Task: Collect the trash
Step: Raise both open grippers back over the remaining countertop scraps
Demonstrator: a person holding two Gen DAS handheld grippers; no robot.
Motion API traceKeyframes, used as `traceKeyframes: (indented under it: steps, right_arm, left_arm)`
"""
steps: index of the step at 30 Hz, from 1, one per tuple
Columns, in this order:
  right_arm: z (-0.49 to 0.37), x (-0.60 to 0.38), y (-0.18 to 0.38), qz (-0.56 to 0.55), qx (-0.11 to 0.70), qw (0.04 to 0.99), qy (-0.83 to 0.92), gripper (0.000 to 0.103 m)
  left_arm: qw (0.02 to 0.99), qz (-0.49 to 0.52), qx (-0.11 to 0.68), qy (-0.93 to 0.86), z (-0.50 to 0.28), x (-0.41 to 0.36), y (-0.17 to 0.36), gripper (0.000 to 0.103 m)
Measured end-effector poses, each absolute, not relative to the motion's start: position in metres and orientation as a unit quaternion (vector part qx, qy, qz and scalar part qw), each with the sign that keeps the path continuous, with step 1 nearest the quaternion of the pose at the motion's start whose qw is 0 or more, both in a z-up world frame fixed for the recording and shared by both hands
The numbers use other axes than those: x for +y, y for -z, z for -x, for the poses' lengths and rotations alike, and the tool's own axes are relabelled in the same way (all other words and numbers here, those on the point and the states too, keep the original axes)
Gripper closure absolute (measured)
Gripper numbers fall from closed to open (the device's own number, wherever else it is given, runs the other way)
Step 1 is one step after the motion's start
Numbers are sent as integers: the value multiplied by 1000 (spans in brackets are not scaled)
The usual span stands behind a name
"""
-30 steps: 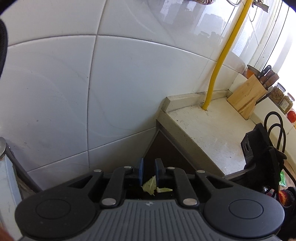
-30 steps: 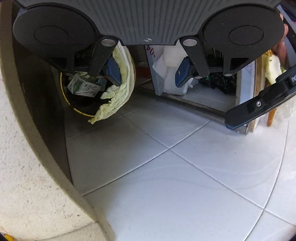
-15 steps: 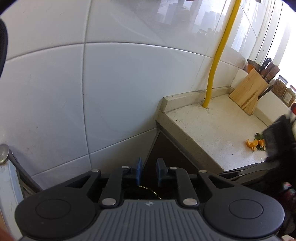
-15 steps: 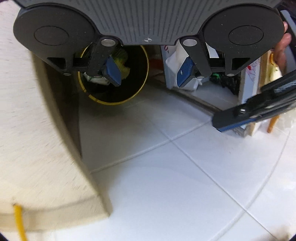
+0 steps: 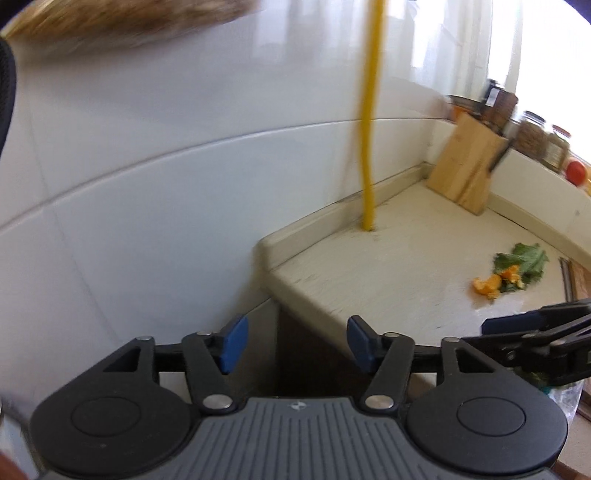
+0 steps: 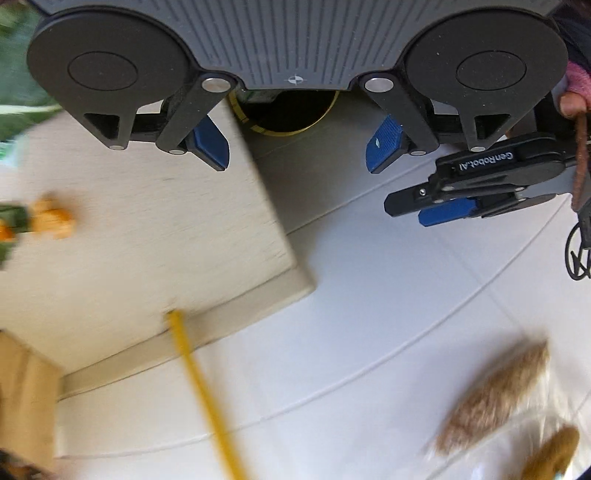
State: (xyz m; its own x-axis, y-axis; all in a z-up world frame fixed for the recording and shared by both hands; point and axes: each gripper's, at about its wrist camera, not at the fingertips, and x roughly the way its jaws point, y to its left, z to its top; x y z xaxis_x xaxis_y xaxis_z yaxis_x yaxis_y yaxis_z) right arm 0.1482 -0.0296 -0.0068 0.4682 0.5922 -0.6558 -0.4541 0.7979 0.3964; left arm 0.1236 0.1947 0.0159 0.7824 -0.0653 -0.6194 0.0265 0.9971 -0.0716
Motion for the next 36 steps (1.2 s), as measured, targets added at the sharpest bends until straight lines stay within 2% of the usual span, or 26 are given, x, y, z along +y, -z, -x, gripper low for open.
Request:
traceKeyframes:
  steps: [14,26,36]
  right_arm:
    - [-128,-130,-8,-121,363,909,-167,14]
    - [-116,-174,-10,-122,350,923,-101,10]
    - [-119,-200,-9,-130,350,924,-87,10]
  left_arm:
    - [937,-49,313,147,-162,89,-33,34]
    - [915,-99,327,214,-171,13,-28,32]
    - [909,-105,343,211,-173,-20,-21,31]
